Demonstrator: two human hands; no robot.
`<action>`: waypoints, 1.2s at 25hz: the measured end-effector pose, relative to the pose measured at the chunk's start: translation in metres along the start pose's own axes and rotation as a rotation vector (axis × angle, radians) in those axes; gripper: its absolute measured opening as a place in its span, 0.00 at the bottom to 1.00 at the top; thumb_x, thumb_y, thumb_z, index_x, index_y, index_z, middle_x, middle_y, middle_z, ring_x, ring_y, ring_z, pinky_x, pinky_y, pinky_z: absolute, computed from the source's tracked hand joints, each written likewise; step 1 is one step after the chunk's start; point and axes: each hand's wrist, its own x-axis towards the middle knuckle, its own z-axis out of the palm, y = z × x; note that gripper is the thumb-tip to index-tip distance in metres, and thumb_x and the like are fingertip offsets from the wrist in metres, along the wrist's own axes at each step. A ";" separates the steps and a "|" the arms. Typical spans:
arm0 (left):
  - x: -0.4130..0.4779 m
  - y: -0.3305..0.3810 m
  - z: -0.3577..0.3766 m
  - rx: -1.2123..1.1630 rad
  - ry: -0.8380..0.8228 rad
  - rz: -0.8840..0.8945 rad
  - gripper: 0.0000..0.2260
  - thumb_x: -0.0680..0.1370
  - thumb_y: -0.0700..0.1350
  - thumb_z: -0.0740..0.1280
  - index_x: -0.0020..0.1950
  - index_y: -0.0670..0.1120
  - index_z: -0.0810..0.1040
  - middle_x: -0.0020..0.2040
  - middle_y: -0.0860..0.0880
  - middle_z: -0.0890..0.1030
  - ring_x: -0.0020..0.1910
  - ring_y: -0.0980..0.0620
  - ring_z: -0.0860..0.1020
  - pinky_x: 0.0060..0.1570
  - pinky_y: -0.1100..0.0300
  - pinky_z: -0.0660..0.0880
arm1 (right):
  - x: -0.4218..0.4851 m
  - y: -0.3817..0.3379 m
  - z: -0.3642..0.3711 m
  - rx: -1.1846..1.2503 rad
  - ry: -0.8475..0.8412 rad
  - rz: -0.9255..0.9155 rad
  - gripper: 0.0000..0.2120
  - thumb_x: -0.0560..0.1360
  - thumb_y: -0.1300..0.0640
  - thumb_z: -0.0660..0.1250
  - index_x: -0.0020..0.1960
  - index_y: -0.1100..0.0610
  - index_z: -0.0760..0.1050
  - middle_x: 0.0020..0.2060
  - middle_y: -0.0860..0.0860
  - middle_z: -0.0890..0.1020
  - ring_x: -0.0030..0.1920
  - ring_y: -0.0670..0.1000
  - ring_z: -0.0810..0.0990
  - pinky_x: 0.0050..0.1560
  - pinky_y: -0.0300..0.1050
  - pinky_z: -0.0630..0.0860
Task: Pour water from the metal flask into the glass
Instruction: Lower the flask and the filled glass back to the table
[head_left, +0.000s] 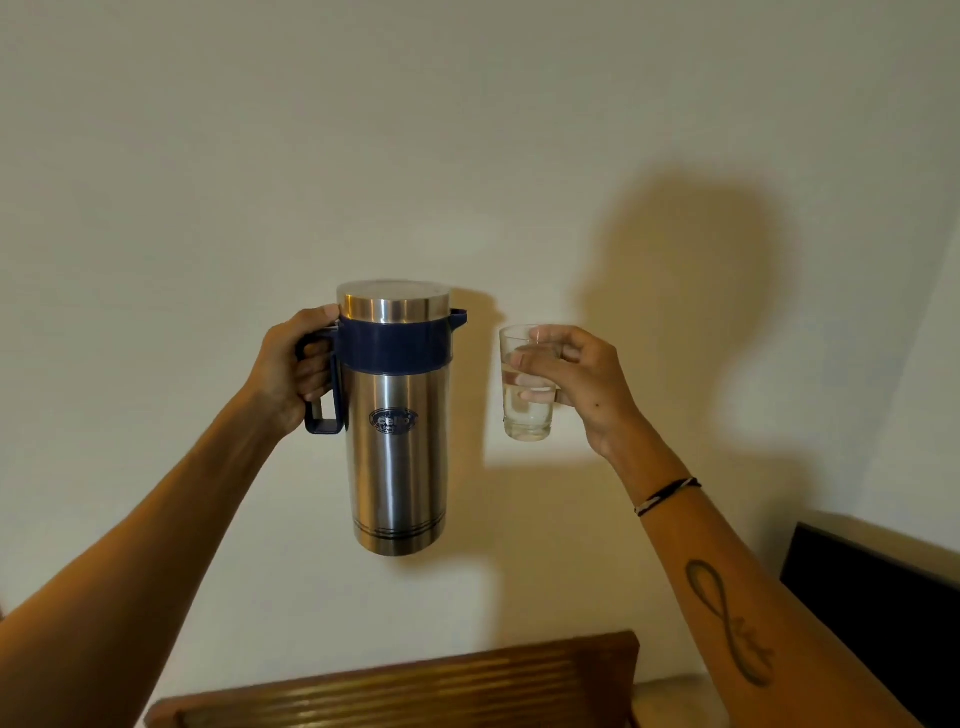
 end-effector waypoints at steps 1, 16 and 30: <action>-0.006 -0.016 -0.006 -0.015 0.012 -0.027 0.22 0.77 0.54 0.67 0.25 0.52 0.66 0.20 0.56 0.63 0.17 0.58 0.59 0.21 0.62 0.52 | -0.007 0.013 0.002 -0.010 0.002 0.011 0.26 0.66 0.53 0.87 0.62 0.55 0.84 0.59 0.57 0.90 0.59 0.61 0.90 0.61 0.70 0.85; -0.179 -0.376 -0.117 0.107 0.250 -0.532 0.24 0.72 0.61 0.74 0.22 0.50 0.73 0.16 0.55 0.66 0.15 0.56 0.62 0.20 0.64 0.56 | -0.226 0.388 0.028 -0.271 -0.195 0.579 0.33 0.65 0.62 0.88 0.66 0.53 0.78 0.61 0.50 0.85 0.62 0.49 0.84 0.55 0.35 0.81; -0.367 -0.625 -0.151 0.193 0.643 -0.953 0.22 0.79 0.41 0.62 0.27 0.55 0.82 0.25 0.60 0.79 0.27 0.62 0.78 0.31 0.64 0.75 | -0.458 0.630 0.011 -0.508 -0.507 0.976 0.36 0.71 0.71 0.80 0.75 0.58 0.70 0.66 0.49 0.77 0.67 0.50 0.77 0.61 0.26 0.71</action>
